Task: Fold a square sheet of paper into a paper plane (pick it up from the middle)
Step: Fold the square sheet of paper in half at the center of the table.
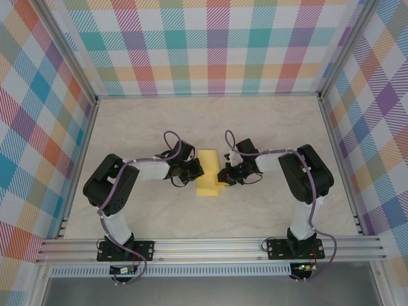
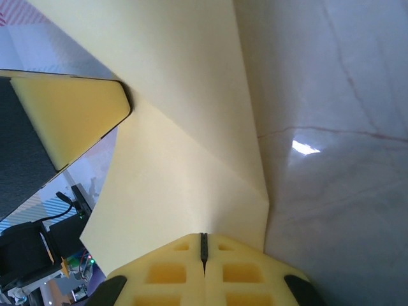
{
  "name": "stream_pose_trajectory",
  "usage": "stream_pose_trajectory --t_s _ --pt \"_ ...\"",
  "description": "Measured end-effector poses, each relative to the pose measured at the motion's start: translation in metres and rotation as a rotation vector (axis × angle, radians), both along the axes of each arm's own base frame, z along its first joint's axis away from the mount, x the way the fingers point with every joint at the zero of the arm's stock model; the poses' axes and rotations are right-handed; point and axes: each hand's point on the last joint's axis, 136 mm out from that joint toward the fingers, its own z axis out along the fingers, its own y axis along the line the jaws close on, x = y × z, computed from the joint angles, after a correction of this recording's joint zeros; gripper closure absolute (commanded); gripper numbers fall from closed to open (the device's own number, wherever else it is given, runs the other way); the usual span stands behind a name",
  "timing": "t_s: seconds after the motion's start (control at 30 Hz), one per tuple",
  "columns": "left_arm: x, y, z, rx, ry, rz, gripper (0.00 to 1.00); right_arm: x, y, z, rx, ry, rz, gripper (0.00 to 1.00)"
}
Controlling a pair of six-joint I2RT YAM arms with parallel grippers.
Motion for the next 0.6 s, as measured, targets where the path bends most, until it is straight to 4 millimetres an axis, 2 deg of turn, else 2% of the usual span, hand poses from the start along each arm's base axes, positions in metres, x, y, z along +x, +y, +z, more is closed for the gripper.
stream_pose_trajectory --t_s 0.17,0.23,0.33,0.47,0.6 --pt "0.0 0.0 0.0 0.001 -0.001 -0.001 1.0 0.002 0.005 0.023 0.048 -0.046 0.013 1.0" --pt "0.0 0.0 0.0 0.001 -0.001 -0.001 1.0 0.001 0.007 0.024 0.056 -0.055 0.019 1.0" --pt "0.0 0.0 0.0 0.0 -0.001 -0.001 1.0 -0.007 0.007 0.017 0.051 -0.04 0.029 1.0" --pt "0.0 0.0 0.0 0.001 0.0 -0.001 1.0 -0.02 0.0 -0.003 0.021 0.008 0.029 1.0" --pt "0.0 0.0 0.0 0.0 0.0 -0.001 1.0 -0.022 0.0 -0.005 0.036 0.008 0.038 1.0"
